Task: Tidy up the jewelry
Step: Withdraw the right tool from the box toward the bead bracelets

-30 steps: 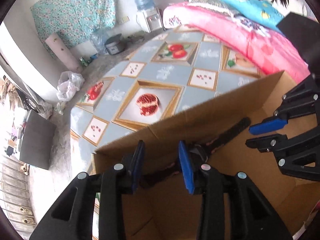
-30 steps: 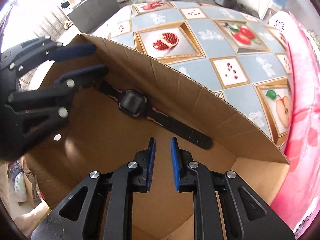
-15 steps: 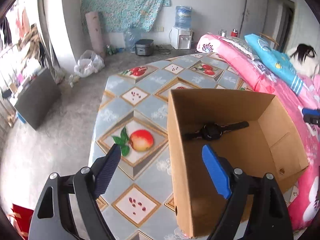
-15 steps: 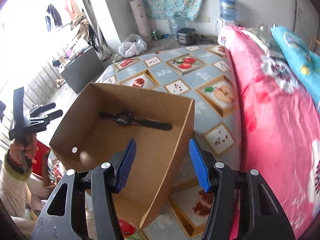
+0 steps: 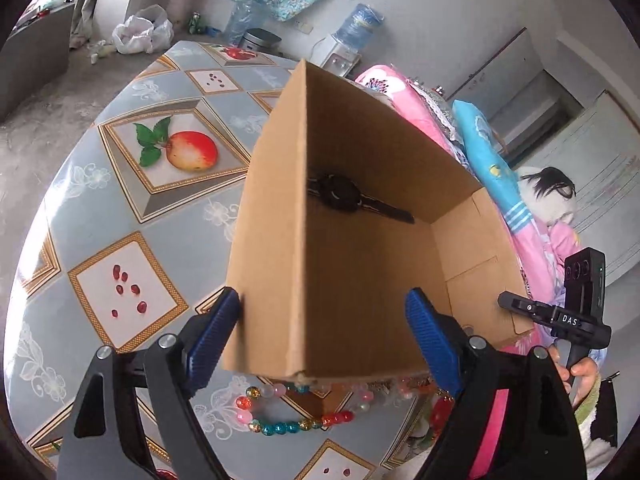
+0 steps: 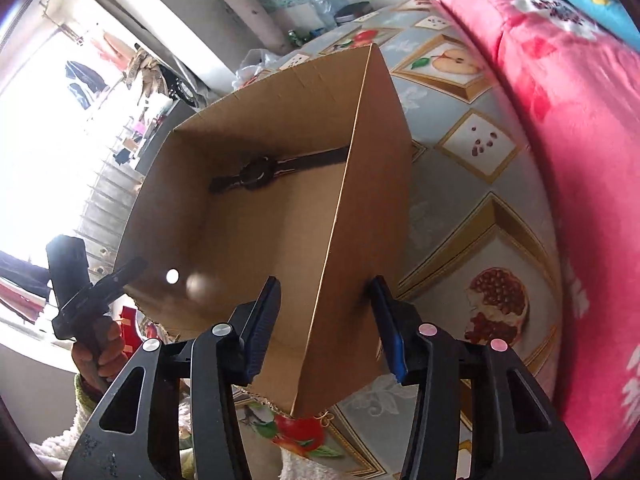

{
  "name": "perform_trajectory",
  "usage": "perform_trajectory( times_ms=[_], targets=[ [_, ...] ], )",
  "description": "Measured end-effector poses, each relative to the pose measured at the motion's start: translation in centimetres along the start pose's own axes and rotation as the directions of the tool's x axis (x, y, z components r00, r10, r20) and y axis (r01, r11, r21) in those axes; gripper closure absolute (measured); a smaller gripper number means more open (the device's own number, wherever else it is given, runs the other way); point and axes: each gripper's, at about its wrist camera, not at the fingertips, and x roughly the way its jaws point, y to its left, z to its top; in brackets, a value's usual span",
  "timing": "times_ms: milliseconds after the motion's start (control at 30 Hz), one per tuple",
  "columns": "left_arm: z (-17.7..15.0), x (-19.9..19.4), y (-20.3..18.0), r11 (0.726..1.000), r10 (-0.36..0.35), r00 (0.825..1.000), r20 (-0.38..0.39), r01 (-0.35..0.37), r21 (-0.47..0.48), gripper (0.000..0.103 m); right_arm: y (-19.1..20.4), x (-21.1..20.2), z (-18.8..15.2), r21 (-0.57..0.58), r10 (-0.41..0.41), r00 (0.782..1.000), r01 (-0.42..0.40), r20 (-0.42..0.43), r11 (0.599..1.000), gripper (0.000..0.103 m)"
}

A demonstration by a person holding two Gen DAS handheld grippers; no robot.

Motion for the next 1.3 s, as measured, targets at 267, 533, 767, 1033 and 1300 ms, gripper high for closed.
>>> perform_trajectory(
  times_ms=[267,533,767,1033,1300],
  targets=[
    [-1.7,-1.4,-1.0,1.000,-0.017,1.000,0.021,0.018,-0.005,0.021,-1.8,-0.2,0.3,0.043,0.057,0.998,-0.057,0.011,0.997,0.069],
    [0.7,-1.4,-0.7,1.000,0.020,0.998,0.061,-0.021,0.021,0.020,-0.5,0.4,0.7,0.009,0.036,0.999,-0.036,0.028,0.999,0.069],
    [-0.1,-0.8,-0.4,0.998,0.046,0.997,0.054,-0.049,0.049,0.020,-0.4,0.9,0.3,-0.006,0.006,1.000,-0.006,0.027,1.000,0.068],
    [-1.1,-2.6,-0.9,0.988,0.100,0.982,0.157,-0.117,0.102,0.019,-0.5,-0.3,-0.5,0.013,0.014,0.997,-0.015,0.082,1.000,0.067],
    [-6.8,-8.2,-1.5,0.937,0.252,0.903,0.348,-0.318,0.145,0.009,1.9,-6.5,-6.1,-0.077,-0.016,0.940,0.045,0.341,0.996,0.067]
  ],
)
